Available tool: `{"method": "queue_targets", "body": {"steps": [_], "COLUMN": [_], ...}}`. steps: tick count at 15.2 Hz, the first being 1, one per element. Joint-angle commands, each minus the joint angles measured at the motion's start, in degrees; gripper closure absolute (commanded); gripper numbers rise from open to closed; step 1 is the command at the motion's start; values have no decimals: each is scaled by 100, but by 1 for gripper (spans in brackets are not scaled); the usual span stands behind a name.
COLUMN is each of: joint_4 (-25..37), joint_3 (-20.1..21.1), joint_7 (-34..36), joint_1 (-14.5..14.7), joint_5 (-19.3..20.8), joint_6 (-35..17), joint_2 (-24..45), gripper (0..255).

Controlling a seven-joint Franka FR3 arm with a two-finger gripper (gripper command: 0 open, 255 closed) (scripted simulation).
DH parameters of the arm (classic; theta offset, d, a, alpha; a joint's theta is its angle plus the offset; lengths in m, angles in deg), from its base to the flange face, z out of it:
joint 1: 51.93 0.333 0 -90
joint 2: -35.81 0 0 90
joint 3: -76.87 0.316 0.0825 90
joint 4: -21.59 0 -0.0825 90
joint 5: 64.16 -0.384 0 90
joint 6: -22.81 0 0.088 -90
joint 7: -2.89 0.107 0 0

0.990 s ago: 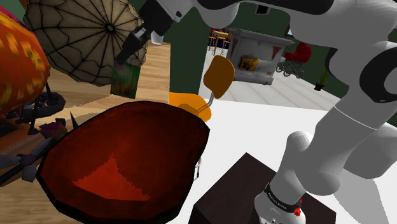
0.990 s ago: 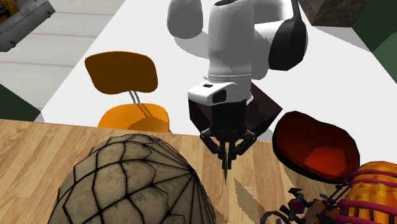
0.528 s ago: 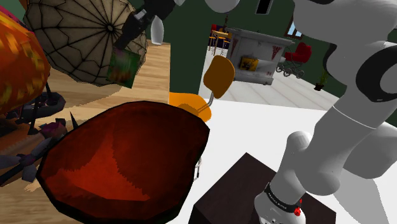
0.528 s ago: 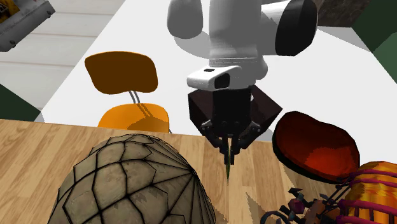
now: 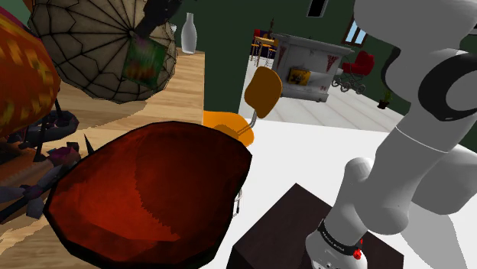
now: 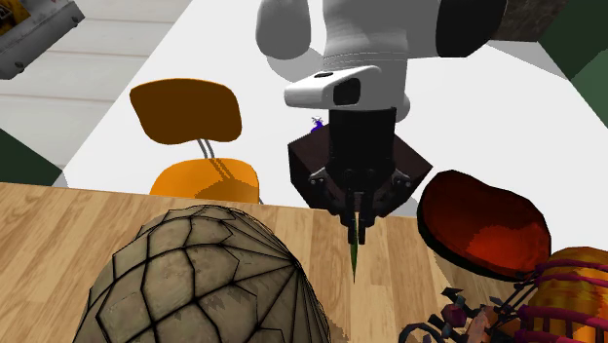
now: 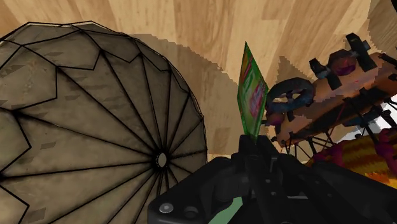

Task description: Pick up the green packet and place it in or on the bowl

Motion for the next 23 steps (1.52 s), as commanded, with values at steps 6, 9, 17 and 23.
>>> {"method": "queue_targets", "body": {"steps": [6, 9, 17, 23], "joint_4": [1011, 1495, 1281, 1163], "joint_3": [-3, 0, 356, 808], "joint_7": [196, 285, 1022, 1790], "joint_1": [-7, -5, 311, 587], "joint_5": [108, 155, 496, 837], "joint_6": [636, 924, 1045, 1159], "joint_2": [353, 538, 24, -351], "gripper": [255, 255, 255, 255]}}
